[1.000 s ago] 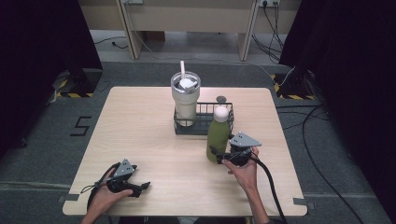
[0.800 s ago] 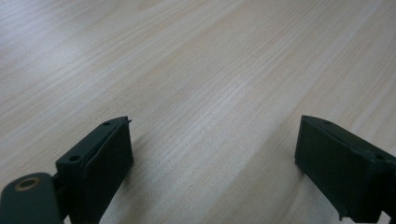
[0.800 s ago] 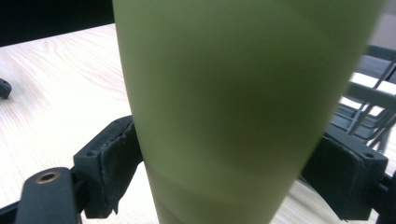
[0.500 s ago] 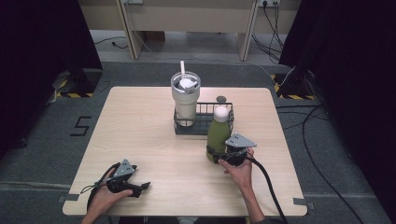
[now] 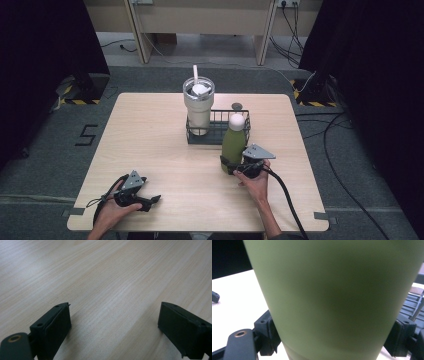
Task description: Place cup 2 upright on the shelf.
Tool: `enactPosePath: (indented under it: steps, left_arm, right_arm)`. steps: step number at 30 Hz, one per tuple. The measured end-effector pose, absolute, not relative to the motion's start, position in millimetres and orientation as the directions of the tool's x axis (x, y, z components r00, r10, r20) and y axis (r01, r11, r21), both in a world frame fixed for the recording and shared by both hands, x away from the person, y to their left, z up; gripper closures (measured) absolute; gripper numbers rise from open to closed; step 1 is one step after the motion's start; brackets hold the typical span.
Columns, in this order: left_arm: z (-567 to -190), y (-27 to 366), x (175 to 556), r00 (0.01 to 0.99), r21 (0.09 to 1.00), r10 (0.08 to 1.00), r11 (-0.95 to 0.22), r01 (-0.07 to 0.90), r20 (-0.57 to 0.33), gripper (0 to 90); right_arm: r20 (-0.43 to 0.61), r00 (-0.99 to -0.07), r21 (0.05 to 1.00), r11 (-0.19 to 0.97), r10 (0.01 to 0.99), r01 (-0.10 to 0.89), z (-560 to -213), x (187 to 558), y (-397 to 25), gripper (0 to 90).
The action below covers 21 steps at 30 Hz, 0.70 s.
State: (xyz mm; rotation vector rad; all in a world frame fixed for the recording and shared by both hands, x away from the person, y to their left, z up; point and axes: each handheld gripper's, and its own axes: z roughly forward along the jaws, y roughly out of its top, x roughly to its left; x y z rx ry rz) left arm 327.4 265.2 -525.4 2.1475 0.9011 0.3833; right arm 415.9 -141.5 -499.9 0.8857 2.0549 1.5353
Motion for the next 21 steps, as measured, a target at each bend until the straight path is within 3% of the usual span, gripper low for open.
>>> enactPosePath:
  steps: [12, 21]
  left_arm:
    - [-525, 265, 327, 0.706, 0.747, 0.708, -0.460, 0.480, -0.017, 10.4]
    - [-525, 265, 327, 0.706, 0.746, 0.708, -0.461, 0.480, -0.017, 10.3]
  right_arm:
    - [-0.038, -0.679, 0.960, 0.215, 0.733, 0.179, -497, 411, -138, 20.9]
    - [-0.045, -0.678, 0.968, 0.201, 0.733, 0.153, -472, 407, -142, 20.9]
